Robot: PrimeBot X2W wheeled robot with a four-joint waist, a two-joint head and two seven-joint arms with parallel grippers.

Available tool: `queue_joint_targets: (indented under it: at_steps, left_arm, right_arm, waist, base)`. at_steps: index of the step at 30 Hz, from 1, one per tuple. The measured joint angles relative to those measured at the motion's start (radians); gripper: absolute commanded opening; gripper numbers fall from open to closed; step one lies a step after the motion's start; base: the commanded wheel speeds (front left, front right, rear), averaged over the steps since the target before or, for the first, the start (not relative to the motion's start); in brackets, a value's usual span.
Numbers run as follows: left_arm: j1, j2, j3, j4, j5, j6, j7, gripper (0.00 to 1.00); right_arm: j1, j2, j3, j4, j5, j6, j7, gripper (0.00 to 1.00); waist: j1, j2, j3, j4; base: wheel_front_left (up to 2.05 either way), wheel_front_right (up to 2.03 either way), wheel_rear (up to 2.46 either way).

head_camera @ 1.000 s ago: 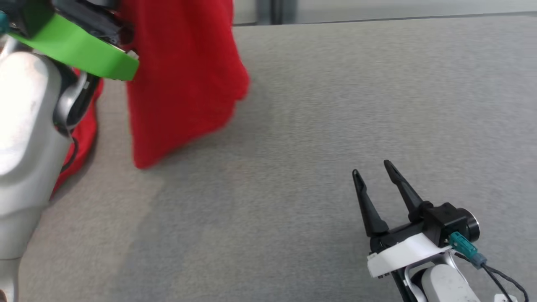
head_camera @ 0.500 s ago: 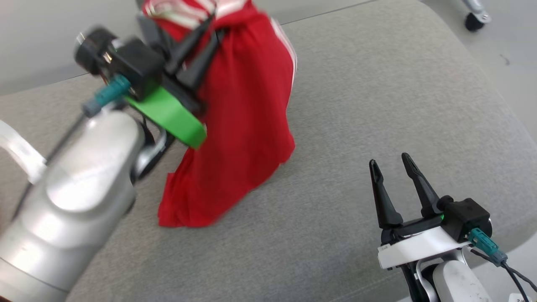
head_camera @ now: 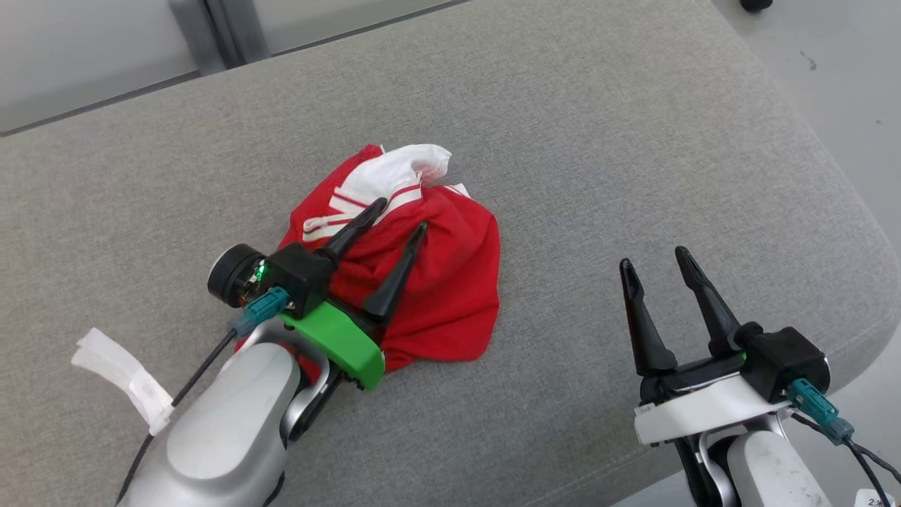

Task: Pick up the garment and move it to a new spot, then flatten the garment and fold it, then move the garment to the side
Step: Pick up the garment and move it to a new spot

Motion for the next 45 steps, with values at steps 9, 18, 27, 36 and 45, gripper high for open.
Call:
queue_joint_targets:
  at_steps: [9, 18, 27, 36, 45]
  left_arm:
    - [0.238, -0.077, 0.296, -0.16, 0.106, 0.013, 0.0, 1.0]
    - [0.528, -0.182, 0.577, -0.249, 0.181, 0.016, 0.0, 1.0]
    - [0.685, -0.226, 0.729, -0.345, 0.257, 0.007, 0.0, 1.0]
    - [0.813, -0.227, 0.739, -0.382, 0.301, 0.004, 0.0, 1.0]
    - [0.851, -0.228, 0.725, -0.4, 0.339, 0.013, 0.0, 1.0]
  right_arm:
    - [0.042, 0.001, -0.005, 0.007, -0.055, 0.0, 0.0, 1.0]
    - [0.095, 0.001, -0.029, 0.018, -0.063, 0.0, 0.0, 1.0]
    - [0.153, 0.001, -0.029, 0.015, -0.067, 0.0, 0.0, 1.0]
    - [0.211, 0.001, -0.043, 0.025, -0.078, 0.0, 0.0, 1.0]
    - [0.219, 0.001, -0.044, 0.027, -0.078, 0.0, 0.0, 1.0]
  waist:
    - [0.0, 0.0, -0.061, 0.066]
    - [0.0, 0.0, -0.174, 0.2]
    - [0.0, 0.0, -0.274, 0.295]
    - [-0.0001, 0.0, -0.346, 0.323]
    - [0.0, 0.0, -0.355, 0.31]
  base:
    - [0.0, 0.0, 0.0]
    - [0.0, 0.0, 0.0]
    - [0.0, 0.0, 0.0]
    - [0.0, 0.0, 0.0]
    - [0.0, 0.0, 0.0]
